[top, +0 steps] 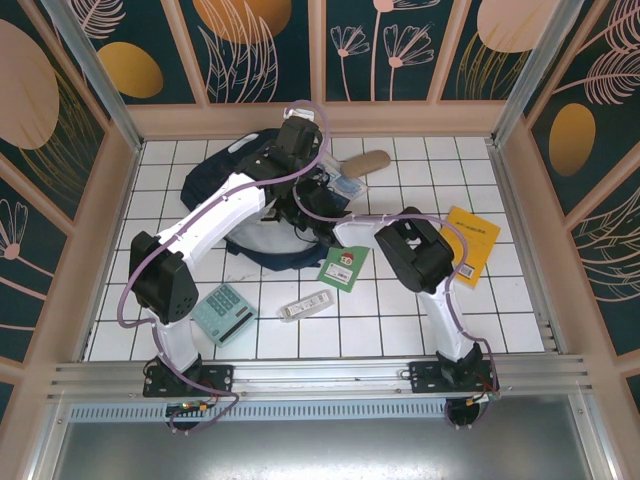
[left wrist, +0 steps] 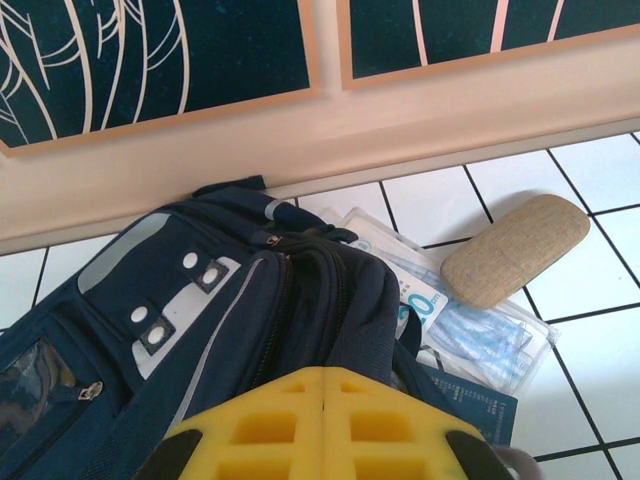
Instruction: Pack books, pencil case, and school supplies into a backpack
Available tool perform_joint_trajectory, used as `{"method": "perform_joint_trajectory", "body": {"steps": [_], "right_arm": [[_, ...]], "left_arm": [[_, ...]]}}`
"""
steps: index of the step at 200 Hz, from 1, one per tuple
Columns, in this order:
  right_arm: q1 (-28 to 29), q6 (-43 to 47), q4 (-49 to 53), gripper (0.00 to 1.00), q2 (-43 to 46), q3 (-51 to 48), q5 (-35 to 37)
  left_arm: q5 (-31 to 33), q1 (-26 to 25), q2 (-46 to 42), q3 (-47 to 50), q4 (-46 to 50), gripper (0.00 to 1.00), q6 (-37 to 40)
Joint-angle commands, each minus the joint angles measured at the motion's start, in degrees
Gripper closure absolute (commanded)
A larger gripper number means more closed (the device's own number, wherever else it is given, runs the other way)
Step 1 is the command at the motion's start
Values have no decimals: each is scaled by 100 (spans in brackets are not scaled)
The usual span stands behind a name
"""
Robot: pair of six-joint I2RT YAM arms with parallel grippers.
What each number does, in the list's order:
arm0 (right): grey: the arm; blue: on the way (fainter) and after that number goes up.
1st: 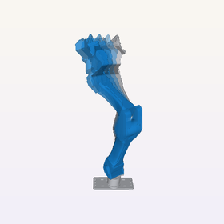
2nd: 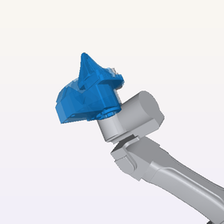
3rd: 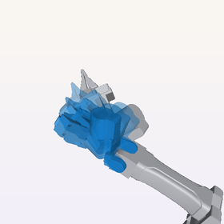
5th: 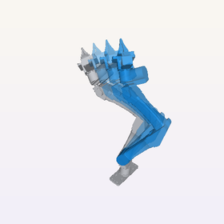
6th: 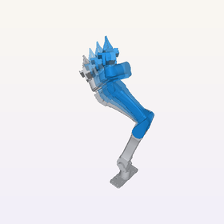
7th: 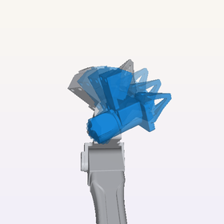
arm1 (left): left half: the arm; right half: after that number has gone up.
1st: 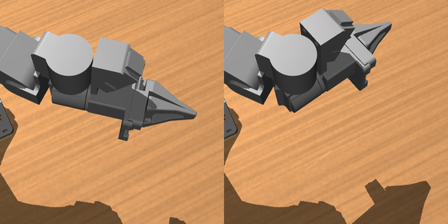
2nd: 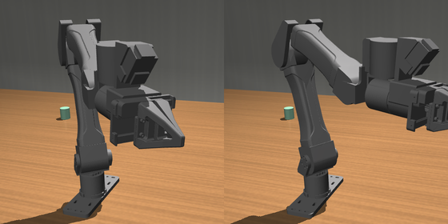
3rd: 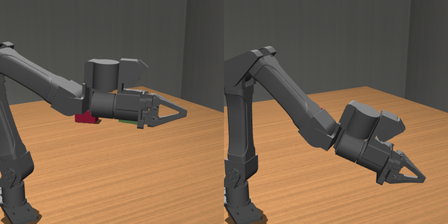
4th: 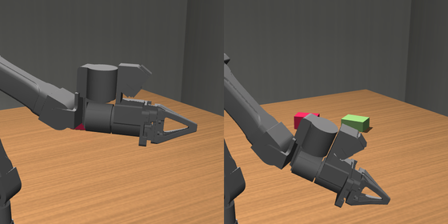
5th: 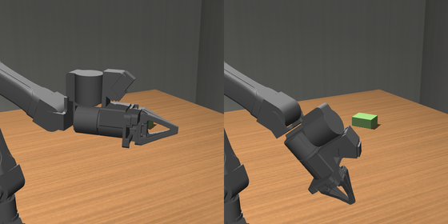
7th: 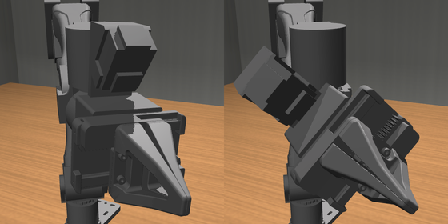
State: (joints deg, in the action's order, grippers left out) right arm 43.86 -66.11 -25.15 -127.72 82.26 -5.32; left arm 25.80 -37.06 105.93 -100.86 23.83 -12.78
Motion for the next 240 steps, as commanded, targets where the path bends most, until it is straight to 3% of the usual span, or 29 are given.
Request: {"method": "perform_joint_trajectory", "body": {"steps": [1, 51, 93, 117, 178, 193, 206, 240], "right_arm": [[59, -244, -676, 97, -403, 549, -551], [235, -511, -722, 100, -994, 1370, -488], [342, -1146, -2169, 100, -612, 188, 830], [386, -1247, -2278, 100, -555, 117, 1388], [448, -1291, -1970, 100, -1355, 1212, 909], [466, -1184, -1998, 71, -1293, 1093, 848], [459, -1126, -1965, 57, -1088, 776, 890], [353, -809, -1989, 46, -364, -184, 967]], "left_arm": [[-39, 32, -134, -296, -309, 100, -111], [-108, 32, -125, -330, -309, 100, -130], [-53, 32, -141, -294, -335, 100, -137], [-40, 32, -152, -300, -335, 100, -130], [-32, 28, -127, -283, -336, 100, -119], [-6, 36, -126, -277, -333, 100, -96], [30, 41, -125, -273, -327, 100, -82], [60, 66, -126, -244, -353, 100, -82]]}}
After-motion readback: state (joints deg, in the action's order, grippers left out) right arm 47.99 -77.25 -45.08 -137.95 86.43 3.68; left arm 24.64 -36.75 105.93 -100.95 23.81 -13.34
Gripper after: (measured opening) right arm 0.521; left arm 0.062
